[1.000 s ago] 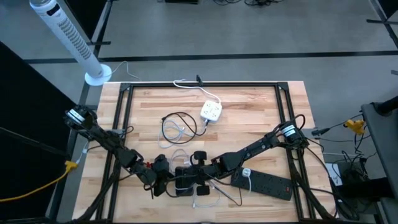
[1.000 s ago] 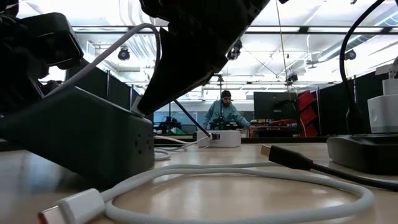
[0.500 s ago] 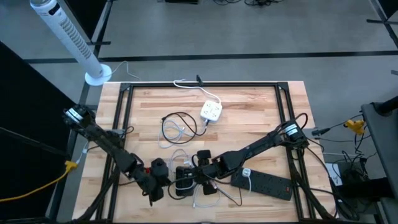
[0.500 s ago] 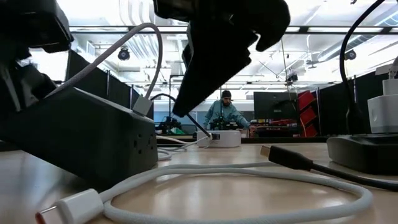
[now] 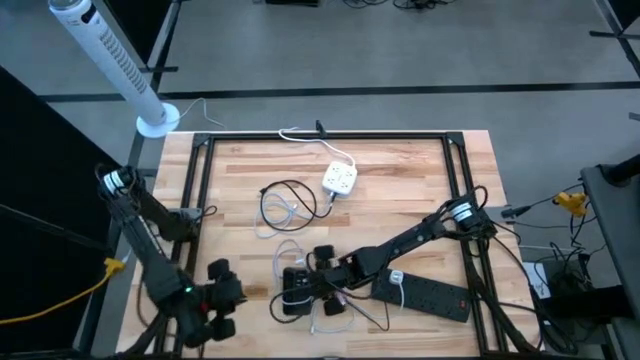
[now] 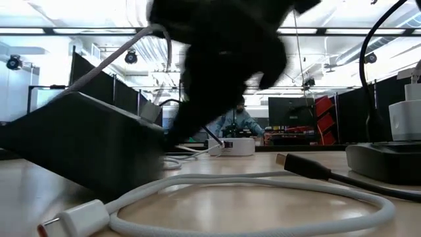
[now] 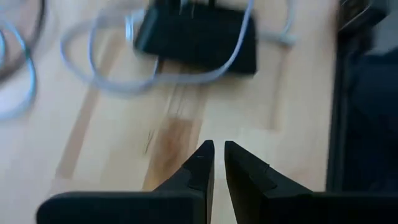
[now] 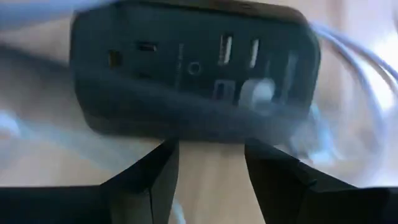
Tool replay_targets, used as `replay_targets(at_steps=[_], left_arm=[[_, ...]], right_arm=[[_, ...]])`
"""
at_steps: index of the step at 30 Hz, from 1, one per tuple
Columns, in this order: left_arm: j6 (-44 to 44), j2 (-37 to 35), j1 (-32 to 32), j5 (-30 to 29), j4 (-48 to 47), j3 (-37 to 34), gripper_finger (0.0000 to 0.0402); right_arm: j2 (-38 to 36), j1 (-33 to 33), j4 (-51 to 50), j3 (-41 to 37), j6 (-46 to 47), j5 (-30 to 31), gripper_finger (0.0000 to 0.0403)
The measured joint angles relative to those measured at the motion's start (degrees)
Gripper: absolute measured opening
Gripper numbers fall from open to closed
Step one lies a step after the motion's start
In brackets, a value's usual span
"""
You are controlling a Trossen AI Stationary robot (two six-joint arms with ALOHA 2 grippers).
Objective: Plug in charger cables
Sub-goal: Return to Home Position
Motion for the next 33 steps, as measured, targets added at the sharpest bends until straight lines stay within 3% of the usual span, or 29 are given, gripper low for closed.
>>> replay_targets(at_steps=[4,9,16,28,33], left_arm=[[-0.6,0.0,-2.4,-4.2,-0.1,1.2,0.0027],[-2.2,0.0,-2.8,-4.2,-0.2,1.5,0.0026],[-2.2,-0.1,-2.8,-4.2,-0.1,1.2,0.0026],[-1.3,-0.1,-2.5,-4.9,-1.1,0.9,0.0026],[0.7,-0.2,-2.4,-13.2,-3.4,0.8,0.0026]], right_arm=[[4.9,-1.1,12.9,2.7,-1.8,-7.9,0.0152],[4.3,-1.0,8.1,6.1,-3.9,-8.2,0.0129],[2.9,-1.1,-1.3,5.8,-1.2,-3.7,0.0096],[12.1,-2.6,16.1,5.2,-2.6,-4.0,0.0031],[14.7,-3.7,25.3,6.9,-4.6,-4.9,0.0015]])
